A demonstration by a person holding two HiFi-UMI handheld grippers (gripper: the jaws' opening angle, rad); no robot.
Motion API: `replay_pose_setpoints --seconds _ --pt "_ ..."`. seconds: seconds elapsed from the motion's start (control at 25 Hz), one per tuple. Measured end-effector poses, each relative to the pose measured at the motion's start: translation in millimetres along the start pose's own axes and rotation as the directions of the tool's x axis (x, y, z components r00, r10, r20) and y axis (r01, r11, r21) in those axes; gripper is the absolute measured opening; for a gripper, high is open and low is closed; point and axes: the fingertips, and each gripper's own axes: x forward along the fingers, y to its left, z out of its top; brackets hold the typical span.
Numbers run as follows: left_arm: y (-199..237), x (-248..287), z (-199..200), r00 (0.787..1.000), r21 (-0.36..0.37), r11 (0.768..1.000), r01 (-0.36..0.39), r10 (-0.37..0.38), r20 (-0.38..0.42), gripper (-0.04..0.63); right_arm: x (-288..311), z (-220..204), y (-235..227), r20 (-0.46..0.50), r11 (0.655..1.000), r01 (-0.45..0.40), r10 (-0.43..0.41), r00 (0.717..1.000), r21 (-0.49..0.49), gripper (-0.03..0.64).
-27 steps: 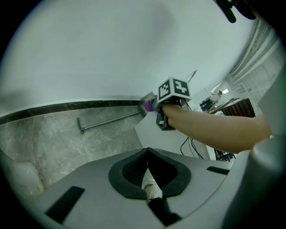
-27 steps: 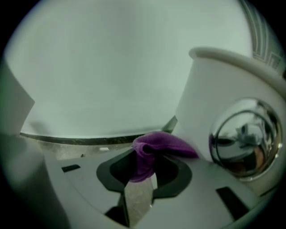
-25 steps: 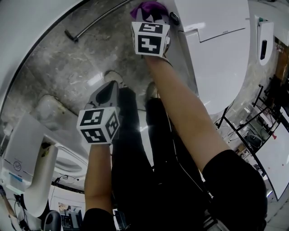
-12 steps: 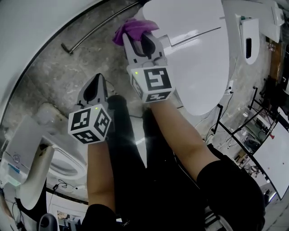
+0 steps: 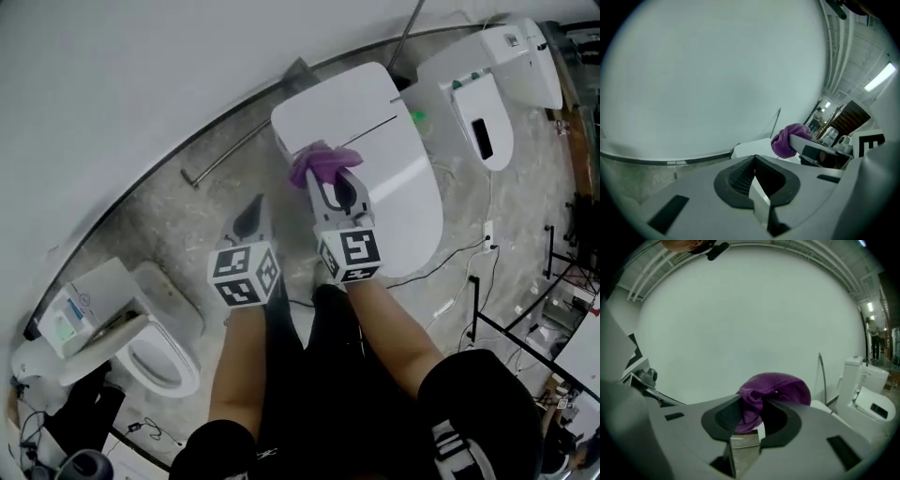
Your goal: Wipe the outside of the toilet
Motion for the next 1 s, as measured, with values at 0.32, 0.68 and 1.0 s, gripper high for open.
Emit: replay_pose_setpoints --seconds 0.32,0.68,1.0 --pt "-153 -80 60 0.996 0.075 0.997 0.025 -0.031 0.086 0.009 -136 115 -63 0.087 0.999 0.053 -0.053 0.995 -0.002 0.101" --pt "-280 -163 112 0.979 0.126 0.992 0.021 -0.046 0.200 0.009 -261 236 -105 0.217 0.998 0.063 -0.060 0.974 -0.007 0.101" --pt "-346 -200 161 0.963 0.279 0.958 0.066 -0.135 0.235 0.009 -317 302 -116 0.315 0.993 0.113 -0.113 0.942 0.018 0.101"
